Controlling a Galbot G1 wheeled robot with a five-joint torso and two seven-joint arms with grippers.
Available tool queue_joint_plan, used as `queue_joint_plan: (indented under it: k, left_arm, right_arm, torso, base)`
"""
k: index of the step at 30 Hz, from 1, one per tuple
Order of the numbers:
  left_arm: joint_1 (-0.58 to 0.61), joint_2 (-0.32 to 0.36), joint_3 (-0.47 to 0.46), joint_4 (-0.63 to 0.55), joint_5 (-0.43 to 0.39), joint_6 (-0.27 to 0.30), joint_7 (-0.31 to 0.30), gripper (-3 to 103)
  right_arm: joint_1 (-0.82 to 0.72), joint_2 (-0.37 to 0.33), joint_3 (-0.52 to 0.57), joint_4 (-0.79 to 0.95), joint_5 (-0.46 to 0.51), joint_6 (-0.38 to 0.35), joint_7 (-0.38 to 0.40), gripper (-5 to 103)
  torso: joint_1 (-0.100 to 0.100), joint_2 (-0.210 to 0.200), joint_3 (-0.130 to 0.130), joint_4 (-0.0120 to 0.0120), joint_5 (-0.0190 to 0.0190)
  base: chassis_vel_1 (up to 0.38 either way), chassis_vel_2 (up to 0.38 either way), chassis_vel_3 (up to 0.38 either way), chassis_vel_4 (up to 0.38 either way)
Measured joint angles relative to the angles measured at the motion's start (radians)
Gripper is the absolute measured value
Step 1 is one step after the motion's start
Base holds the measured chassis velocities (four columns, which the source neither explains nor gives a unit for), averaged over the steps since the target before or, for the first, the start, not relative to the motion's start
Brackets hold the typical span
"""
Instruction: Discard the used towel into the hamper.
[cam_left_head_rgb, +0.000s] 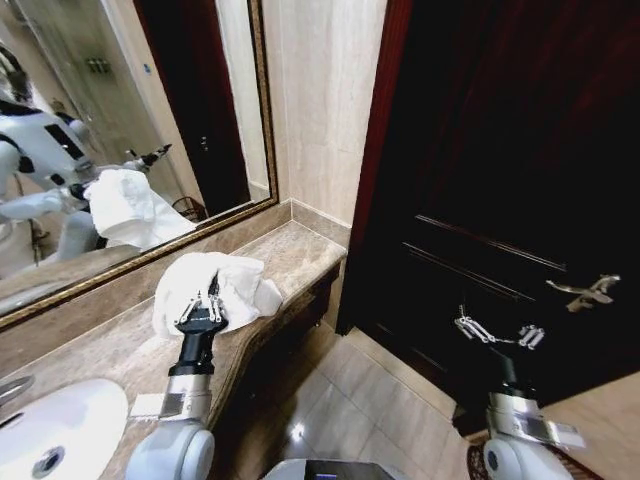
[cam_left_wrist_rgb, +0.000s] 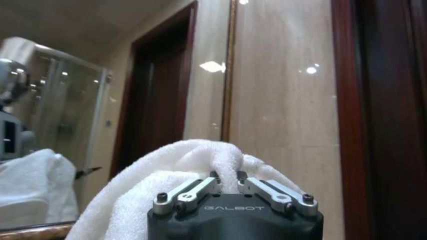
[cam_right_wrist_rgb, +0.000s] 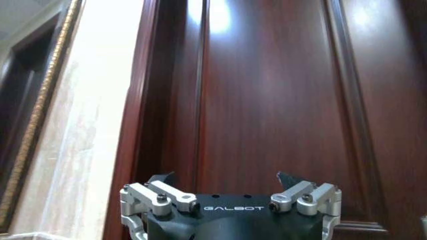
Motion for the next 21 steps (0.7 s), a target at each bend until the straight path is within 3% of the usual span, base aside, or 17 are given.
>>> queue_joint_plan:
  k: [14, 21]
  left_arm:
    - [0.004, 0.002, 0.033, -0.002, -0.010, -0.003, 0.015, 4]
    - [0.004, 0.007, 0.052, 0.000, -0.015, -0.022, 0.060, 4]
  right_arm:
    - [-0.007, 0.004, -0.018, 0.016, 0.002, 0.004, -0.014, 100]
    - [-0.009, 0.007, -0.022, 0.016, -0.001, 0.008, -0.021, 100]
  torso:
    - [0.000, 0.000, 0.000, -0.0001, 0.0001]
    - [0.000, 0.000, 0.000, 0.0001, 0.0002]
  base:
    - [-0.088, -0.090, -0.089, -0.092]
    - [-0.120, -0.122, -0.116, -0.124]
